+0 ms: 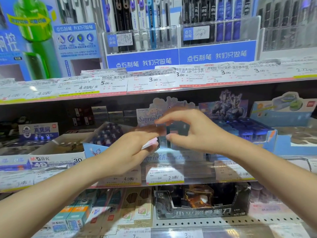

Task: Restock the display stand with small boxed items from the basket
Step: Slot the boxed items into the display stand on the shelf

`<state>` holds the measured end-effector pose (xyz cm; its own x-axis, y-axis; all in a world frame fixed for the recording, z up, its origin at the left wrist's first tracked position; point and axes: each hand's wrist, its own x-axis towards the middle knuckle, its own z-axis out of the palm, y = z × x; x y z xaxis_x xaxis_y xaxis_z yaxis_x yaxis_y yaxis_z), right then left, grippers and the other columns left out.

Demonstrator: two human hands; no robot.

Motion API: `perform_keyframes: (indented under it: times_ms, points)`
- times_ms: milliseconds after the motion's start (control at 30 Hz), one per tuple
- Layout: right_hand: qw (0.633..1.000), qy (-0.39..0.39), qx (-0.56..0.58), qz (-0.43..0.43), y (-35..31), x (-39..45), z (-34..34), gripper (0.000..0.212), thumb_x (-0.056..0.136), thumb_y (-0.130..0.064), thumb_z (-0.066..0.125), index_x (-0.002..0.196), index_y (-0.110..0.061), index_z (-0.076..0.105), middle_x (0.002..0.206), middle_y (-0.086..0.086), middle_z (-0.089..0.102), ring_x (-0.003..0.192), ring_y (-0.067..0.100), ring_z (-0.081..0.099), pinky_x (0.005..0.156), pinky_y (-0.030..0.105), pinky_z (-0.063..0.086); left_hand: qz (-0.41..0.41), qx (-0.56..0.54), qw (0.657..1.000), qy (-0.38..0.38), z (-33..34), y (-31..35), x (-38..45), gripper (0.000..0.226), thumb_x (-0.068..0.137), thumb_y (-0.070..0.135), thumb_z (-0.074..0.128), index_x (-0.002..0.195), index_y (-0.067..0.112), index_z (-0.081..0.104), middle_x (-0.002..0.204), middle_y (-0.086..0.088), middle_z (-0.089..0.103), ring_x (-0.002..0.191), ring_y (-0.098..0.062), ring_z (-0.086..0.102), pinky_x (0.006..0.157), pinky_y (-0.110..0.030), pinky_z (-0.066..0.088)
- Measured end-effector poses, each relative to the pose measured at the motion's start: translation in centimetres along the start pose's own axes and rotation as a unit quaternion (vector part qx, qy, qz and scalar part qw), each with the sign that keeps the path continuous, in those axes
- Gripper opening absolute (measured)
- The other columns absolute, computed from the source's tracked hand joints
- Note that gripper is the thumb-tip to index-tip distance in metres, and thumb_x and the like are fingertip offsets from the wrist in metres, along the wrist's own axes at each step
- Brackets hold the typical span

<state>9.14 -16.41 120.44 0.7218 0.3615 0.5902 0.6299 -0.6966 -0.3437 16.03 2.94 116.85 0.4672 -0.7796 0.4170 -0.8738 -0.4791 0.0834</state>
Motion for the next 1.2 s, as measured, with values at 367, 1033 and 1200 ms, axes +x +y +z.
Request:
perform_keyframes:
  times_ms: [367,1033,1200]
  points:
    - [0.990,-0.033,0.134,-0.003,-0.3,1.2,1.2,0.008,0.083,-0.010,0.064,0.087,-0.003,0.066,0.086,0.011,0.070,0.074,0.015,0.063,0.073,0.026,0.051,0.012,-0.014,1.000,0.001,-0.6,0.9,0.0,0.042,0.080,0.056,0.047,0.098,0.019,0.057,0.085,0.000,0.064,0.078,-0.011,0.057,0.069,-0.030,0.046]
    - [0.994,0.043,0.014,0.095,3.6,-0.9,-2.0,0.008,0.086,-0.015,0.059,0.086,-0.022,0.055,0.076,-0.008,0.058,0.070,0.020,0.063,0.071,0.032,0.053,0.007,0.093,0.995,-0.042,0.3,1.2,2.2,0.084,0.060,0.073,0.055,0.127,0.023,0.044,0.097,0.002,0.065,0.087,-0.015,0.058,0.074,-0.040,0.051]
    - [0.993,0.052,0.029,0.099,4.2,-1.0,-1.7,0.006,0.087,-0.011,0.057,0.089,-0.016,0.055,0.081,0.001,0.061,0.070,0.024,0.065,0.069,0.029,0.054,0.014,0.067,0.997,-0.047,0.3,1.1,2.3,0.097,0.059,0.075,0.055,0.140,0.024,0.035,0.115,0.007,0.064,0.105,-0.012,0.058,0.085,-0.035,0.050]
